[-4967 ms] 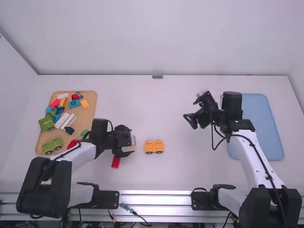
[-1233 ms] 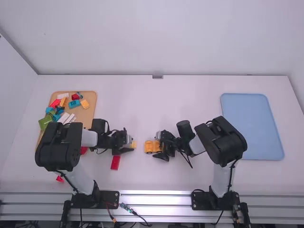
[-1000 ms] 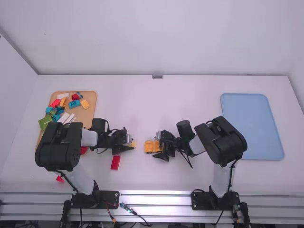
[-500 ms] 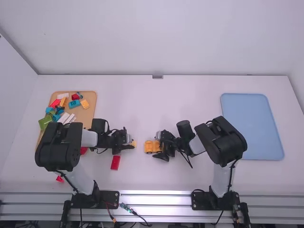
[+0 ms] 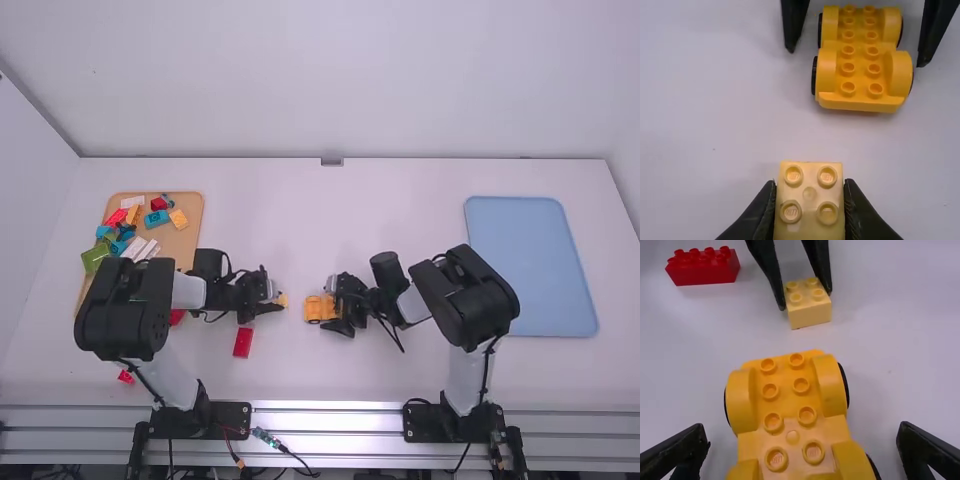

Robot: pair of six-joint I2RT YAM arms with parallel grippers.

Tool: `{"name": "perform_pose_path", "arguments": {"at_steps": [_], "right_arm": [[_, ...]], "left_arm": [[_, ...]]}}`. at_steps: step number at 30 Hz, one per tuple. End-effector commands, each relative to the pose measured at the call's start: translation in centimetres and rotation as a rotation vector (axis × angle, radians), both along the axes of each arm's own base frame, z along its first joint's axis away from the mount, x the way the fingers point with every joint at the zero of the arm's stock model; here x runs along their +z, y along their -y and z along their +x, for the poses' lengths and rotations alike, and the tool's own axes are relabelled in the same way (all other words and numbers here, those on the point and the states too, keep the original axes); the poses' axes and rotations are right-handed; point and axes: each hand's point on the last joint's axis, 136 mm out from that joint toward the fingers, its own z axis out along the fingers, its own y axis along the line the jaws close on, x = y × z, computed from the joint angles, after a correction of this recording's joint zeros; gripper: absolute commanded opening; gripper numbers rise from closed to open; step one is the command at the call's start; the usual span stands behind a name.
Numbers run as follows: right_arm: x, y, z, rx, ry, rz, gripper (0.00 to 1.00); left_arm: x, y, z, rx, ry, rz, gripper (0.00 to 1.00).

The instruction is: Assemble lego blocks to make yellow taxi

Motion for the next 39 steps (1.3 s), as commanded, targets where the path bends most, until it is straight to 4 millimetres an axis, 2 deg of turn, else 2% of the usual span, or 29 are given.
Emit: {"name": "perform_pose_path", "arguments": {"at_steps": [1,3,6,11,13,18,19,29,33,39], "right_arm": [[-0.2,-0.2,0.1,0.005,-0.009,0.004,0.82],[-0.2,-0.2,0.1,0.004,-0.008,0.003,0.74],[-0.1,0.0,0.3,-0.004,-0.01,0.006,0.71],[-0.3,0.1,0.3,-0.006,-0.014,0.0,0.72],[-0.6,0.3,0.6,-0.024,-0.009,-0.021,0.66],[-0.8,0.3,0.6,-0.031,-0.004,-0.036,0.59],[-0.8,0.3,0.7,-0.033,-0.004,-0.037,0.55],[-0.9,0.3,0.7,-0.03,0.001,-0.037,0.51],[-0.9,0.3,0.6,-0.03,0.0,-0.038,0.51],[-0.9,0.4,0.6,-0.029,-0.005,-0.041,0.48]], "left_arm": [[-0.2,0.2,-0.2,0.02,-0.05,-0.011,0.02],[0.1,0.2,0.1,0.021,-0.057,-0.012,0.02],[0.8,0.1,0.8,0.046,-0.101,-0.019,0.02],[1.8,0.1,1.6,0.062,-0.132,-0.03,0.02],[2.4,0.8,1.6,0.038,-0.121,-0.04,0.02],[3.0,2.1,1.5,0.007,-0.105,-0.041,0.02],[3.1,2.5,1.5,0.004,-0.105,-0.038,0.02],[5.6,6.1,0.5,-0.091,-0.018,-0.001,0.02],[5.0,7.8,-0.5,-0.148,0.003,0.046,0.02],[4.4,8.7,-0.8,-0.161,0.007,0.035,0.02]]}}
